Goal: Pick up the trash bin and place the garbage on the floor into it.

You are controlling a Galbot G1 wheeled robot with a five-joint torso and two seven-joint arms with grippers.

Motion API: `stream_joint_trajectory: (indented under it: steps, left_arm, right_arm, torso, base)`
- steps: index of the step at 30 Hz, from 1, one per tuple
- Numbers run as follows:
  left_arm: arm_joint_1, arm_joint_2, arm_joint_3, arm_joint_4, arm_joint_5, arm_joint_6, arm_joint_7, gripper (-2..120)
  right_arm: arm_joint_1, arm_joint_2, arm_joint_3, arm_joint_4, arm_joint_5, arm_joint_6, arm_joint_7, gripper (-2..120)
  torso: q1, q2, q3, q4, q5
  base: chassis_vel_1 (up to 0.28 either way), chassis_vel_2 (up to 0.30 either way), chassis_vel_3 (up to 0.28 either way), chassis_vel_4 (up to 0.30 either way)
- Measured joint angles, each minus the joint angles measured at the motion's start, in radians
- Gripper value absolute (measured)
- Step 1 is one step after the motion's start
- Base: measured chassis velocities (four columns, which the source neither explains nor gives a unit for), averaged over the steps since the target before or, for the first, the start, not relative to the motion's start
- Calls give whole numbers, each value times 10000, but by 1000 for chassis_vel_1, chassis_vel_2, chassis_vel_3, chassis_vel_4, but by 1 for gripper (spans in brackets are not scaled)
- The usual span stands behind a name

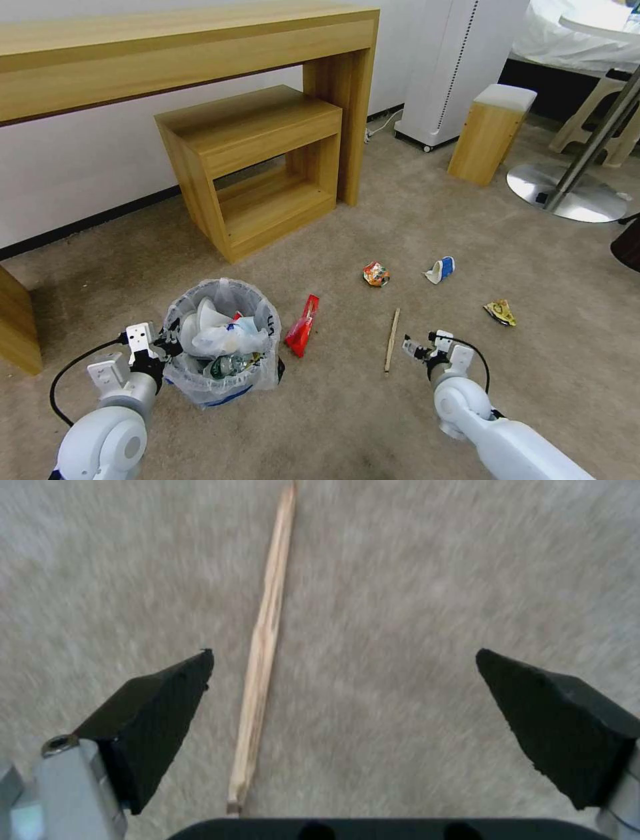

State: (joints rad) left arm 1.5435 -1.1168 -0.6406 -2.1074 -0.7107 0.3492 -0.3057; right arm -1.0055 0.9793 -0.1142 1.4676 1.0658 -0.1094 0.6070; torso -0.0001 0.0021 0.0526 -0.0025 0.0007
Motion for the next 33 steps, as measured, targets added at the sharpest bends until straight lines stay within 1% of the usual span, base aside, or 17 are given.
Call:
stream_joint_trajectory:
  steps: [1,4,12,17,21,28,29,30,33]
  left_arm:
    - [0,0,0,0,0,0,0,2]
    - [29,-12,-1,-63,7,0,-3,2]
    - [26,-23,2,-81,26,-14,-7,2]
    - [6,-1,7,-82,24,-31,-7,2]
    - [-17,29,30,-112,2,-37,-8,2]
    - [-47,62,77,-120,-14,-58,-3,2]
    - [-68,67,94,-102,-14,-70,0,2]
    - [-68,67,94,-102,-14,-70,0,2]
    - [-123,64,146,-38,-23,-90,13,2]
  right_arm:
    - [0,0,0,0,0,0,0,100]
    - [309,385,-390,-655,-211,-5,-157,100]
    - [660,985,-825,-1429,-504,7,-341,100]
    - [765,1223,-975,-1846,-655,17,-439,100]
    - [938,1453,-1172,-2479,-803,84,-602,100]
    - [1036,1697,-1180,-2920,-907,179,-720,99]
    - [1038,1696,-1154,-2934,-927,195,-741,96]
    - [1038,1696,-1154,-2934,-927,195,-741,96]
    - [1040,1679,-1103,-2986,-1001,257,-794,84]
  torso:
    - [0,0,0,0,0]
    - [0,0,1,1,0]
    - [0,0,0,2,-2]
    - [0,0,0,1,0]
    - [0,0,0,0,-1]
    - [0,0,1,2,1]
    - [0,0,1,1,0]
    - [0,0,1,1,0]
    - [0,0,0,0,0]
  base:
    - [0,0,0,0]
    - [0,0,0,0]
    - [0,0,0,0]
    - [0,0,0,0]
    - [0,0,0,0]
    - [0,0,0,0]
    - [0,0,0,0]
    - [0,0,0,0]
    - [0,0,0,0]
